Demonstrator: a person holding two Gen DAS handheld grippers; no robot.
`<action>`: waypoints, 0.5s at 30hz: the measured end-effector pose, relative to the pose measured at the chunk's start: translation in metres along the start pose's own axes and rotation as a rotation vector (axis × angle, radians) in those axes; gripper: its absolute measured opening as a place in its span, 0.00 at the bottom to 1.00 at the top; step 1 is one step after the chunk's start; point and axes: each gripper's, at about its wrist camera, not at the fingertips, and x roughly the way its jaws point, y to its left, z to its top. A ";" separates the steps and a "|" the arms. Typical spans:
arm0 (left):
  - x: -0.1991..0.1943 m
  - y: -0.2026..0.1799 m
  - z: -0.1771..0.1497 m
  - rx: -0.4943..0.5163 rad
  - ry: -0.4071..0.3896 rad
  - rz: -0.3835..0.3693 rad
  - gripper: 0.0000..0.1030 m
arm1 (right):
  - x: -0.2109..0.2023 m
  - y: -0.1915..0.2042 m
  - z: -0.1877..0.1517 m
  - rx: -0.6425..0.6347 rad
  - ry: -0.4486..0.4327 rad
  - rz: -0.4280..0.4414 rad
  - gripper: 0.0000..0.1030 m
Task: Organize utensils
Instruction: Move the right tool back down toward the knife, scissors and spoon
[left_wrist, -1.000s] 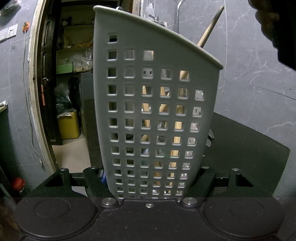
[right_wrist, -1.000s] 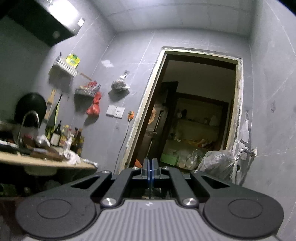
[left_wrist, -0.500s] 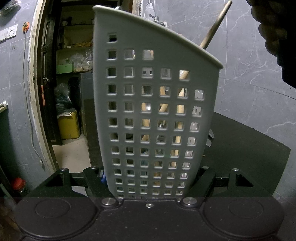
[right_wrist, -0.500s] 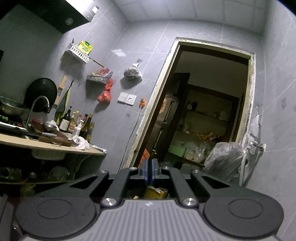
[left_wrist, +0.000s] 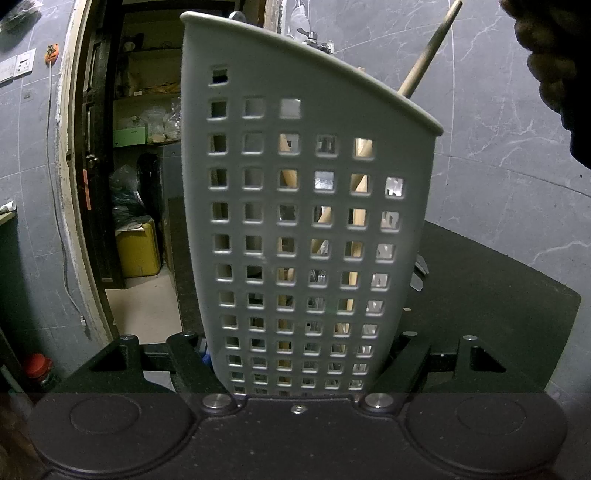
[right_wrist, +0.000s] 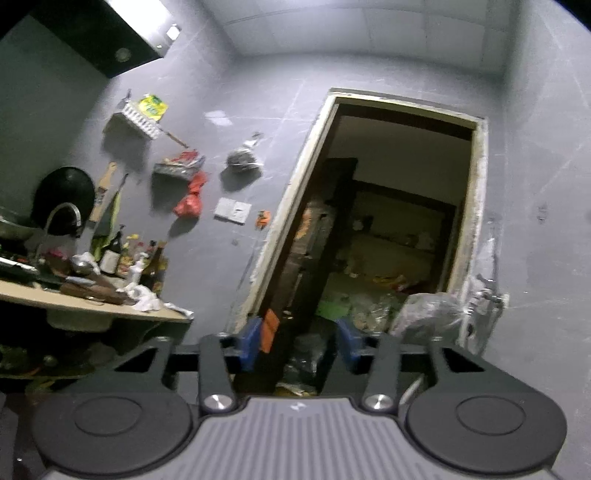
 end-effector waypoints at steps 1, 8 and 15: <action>0.000 0.000 0.000 0.000 0.000 0.000 0.74 | -0.001 -0.003 -0.001 0.005 -0.006 -0.026 0.76; -0.001 0.000 0.000 0.002 0.001 0.002 0.74 | -0.008 -0.022 -0.014 0.008 -0.014 -0.188 1.00; -0.002 0.000 0.000 0.004 0.002 0.003 0.74 | -0.017 -0.042 -0.039 0.094 0.035 -0.245 1.00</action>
